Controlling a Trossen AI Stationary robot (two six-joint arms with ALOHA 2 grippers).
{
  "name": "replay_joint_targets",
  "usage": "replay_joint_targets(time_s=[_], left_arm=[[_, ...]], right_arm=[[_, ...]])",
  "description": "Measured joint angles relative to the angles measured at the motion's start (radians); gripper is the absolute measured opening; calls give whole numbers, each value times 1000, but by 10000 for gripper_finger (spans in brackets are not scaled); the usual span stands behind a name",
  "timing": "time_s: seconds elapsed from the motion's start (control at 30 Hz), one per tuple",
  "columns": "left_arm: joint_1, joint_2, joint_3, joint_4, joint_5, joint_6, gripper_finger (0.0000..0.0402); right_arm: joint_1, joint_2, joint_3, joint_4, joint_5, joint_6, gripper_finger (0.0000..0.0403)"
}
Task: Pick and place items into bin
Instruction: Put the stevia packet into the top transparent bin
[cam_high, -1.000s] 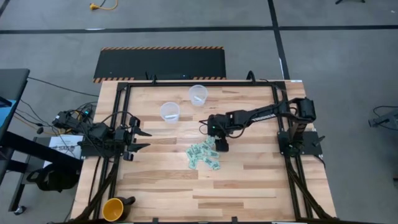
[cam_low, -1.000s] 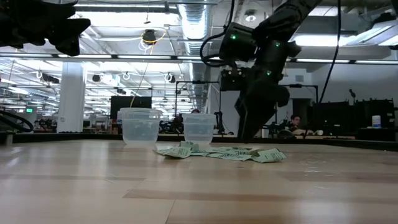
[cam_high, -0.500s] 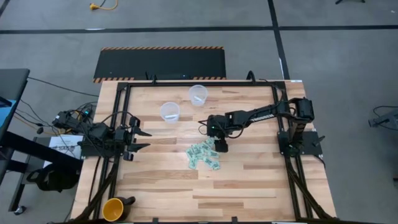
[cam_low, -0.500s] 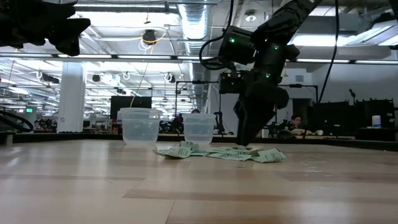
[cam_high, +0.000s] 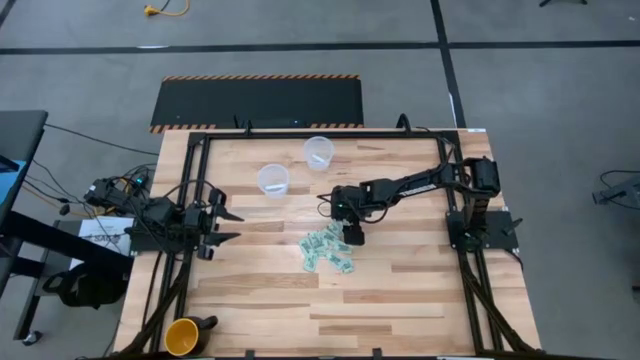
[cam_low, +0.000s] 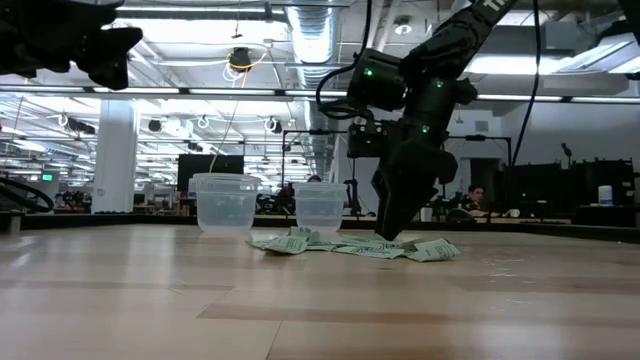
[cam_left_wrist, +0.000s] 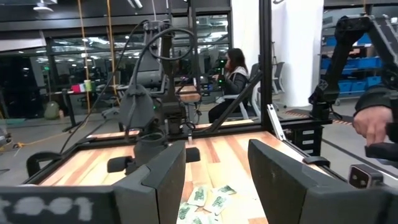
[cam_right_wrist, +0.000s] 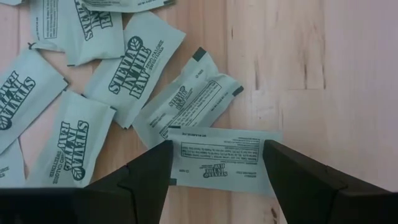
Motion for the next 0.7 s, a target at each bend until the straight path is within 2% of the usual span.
replay_joint_targets(time_s=[0.27, 0.7], left_arm=[[0, 0, 0, 0, 8, -2, 166], [0, 0, 0, 0, 7, -2, 166]], right_arm=[[-5, 1, 0, -7, 4, 10, 239], [-5, -4, -3, -24, 3, 10, 166]])
